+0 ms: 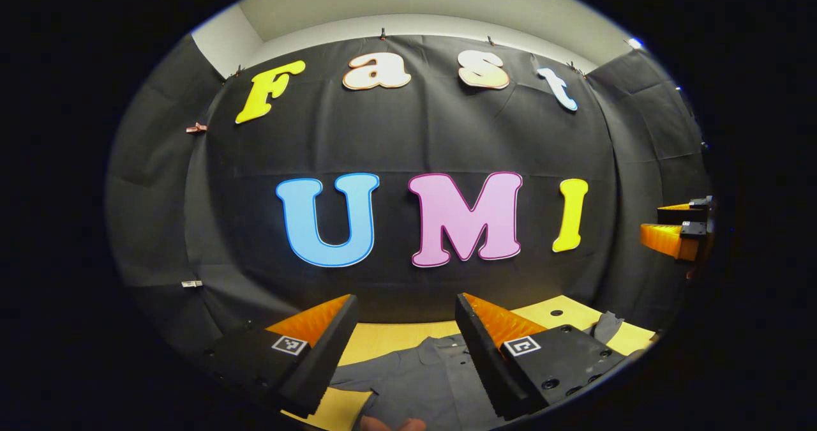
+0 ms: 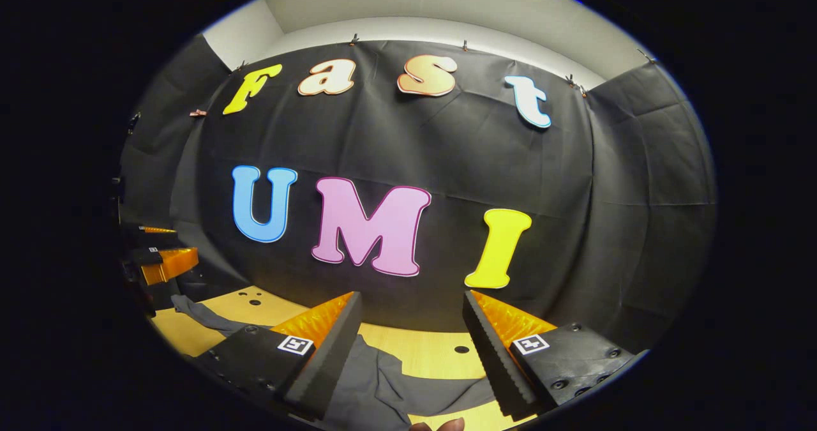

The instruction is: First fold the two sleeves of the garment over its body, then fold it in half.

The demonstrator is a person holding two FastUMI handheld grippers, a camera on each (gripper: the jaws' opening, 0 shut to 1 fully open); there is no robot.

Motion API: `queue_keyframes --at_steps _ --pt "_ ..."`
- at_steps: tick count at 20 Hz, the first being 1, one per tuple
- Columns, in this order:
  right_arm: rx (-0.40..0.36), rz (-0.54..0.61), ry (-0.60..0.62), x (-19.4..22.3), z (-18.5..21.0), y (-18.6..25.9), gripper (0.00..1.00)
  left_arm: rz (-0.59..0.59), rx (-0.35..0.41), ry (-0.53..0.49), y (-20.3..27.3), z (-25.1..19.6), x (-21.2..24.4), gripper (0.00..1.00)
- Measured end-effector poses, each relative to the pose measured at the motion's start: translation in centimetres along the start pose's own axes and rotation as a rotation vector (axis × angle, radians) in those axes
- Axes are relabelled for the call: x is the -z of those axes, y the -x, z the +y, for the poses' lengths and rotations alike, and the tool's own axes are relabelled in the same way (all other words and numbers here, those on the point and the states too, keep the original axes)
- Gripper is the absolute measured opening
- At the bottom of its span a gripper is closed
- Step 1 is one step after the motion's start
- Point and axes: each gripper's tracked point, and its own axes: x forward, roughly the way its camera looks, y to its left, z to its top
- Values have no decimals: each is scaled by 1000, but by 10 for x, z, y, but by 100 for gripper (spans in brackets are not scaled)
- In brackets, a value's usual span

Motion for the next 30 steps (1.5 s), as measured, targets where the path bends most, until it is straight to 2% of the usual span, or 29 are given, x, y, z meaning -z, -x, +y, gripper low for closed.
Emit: queue_keyframes --at_steps 3,4,7,12,17,21,25,30 --pt "28 18 11 8 -13 -6 92 -1 13 -9 -2 -8 0 96" --pt "47 41 19 15 -21 -11 97 3 16 -13 -3 -10 1 96" --pt "104 121 61 49 -58 -30 98 18 11 -7 -6 -13 8 96" --pt "181 263 84 125 -124 -65 97 38 8 -34 -10 -29 13 95" --pt "251 443 30 224 -183 -90 98 77 1 -51 -18 -46 23 95" --pt "269 549 -10 297 -210 -112 98 97 0 -74 -28 -62 29 94" --pt "282 615 -39 349 -233 -127 98 132 3 -65 -39 -78 39 97" --pt "271 704 -66 413 -244 -146 98 176 -60 -51 -54 -67 47 97"
